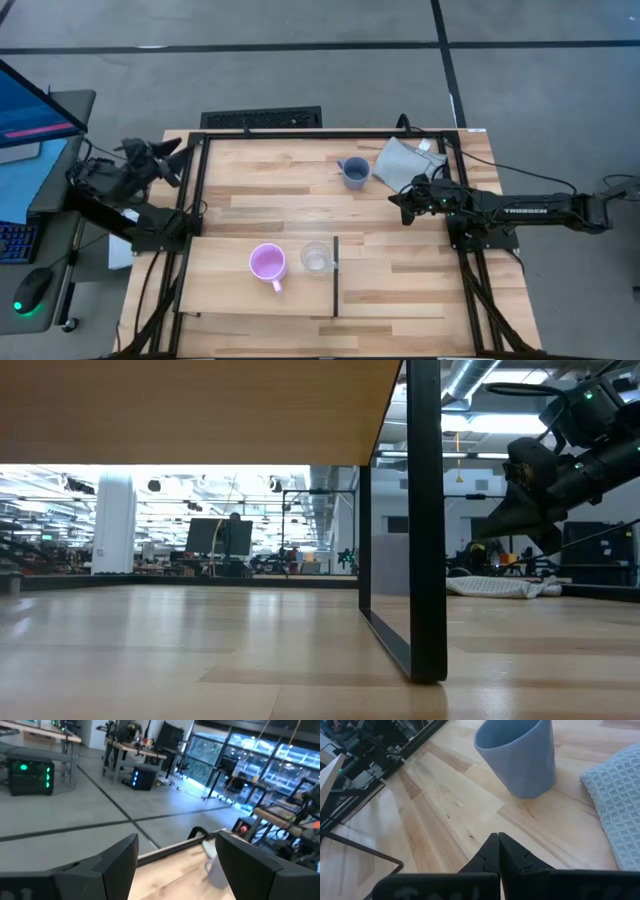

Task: Stack small to large cups/mugs on shelf
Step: Put the gray mug on the shelf

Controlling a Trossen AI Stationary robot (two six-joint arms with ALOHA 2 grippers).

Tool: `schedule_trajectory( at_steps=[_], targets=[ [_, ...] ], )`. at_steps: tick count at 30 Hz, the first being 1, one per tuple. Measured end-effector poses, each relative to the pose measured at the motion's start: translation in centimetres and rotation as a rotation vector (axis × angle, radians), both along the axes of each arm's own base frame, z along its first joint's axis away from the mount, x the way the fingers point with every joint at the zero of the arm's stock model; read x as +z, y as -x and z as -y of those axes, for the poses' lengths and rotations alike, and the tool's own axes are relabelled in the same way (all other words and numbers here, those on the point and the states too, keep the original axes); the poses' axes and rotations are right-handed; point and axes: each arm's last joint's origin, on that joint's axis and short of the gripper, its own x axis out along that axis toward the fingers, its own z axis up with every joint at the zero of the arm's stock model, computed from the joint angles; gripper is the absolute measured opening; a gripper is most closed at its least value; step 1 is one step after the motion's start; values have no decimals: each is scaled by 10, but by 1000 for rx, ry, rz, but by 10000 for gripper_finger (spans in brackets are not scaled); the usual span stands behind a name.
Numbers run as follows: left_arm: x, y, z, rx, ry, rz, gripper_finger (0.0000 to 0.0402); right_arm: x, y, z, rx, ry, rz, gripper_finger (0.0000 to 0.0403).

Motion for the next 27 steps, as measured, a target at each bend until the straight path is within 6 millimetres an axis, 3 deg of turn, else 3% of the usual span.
schedule_trajectory(
  at_steps=[8, 14, 18, 21, 27],
  targets=[
    [15, -1, 1, 6, 26, 109, 256, 0, 0, 0, -19, -20, 6, 20],
    [30, -6, 7, -274, -66, 140, 256, 0, 0, 0, -28, -15, 5, 16],
    [37, -5, 7, -311, -140, 156, 256, 0, 0, 1, -29, -15, 5, 20],
    [35, -6, 8, -312, -162, 131, 256, 0, 0, 1, -29, -15, 5, 19],
    [11, -25, 17, -304, -186, 57, 256, 0, 0, 0, -28, -15, 5, 17]
  ],
)
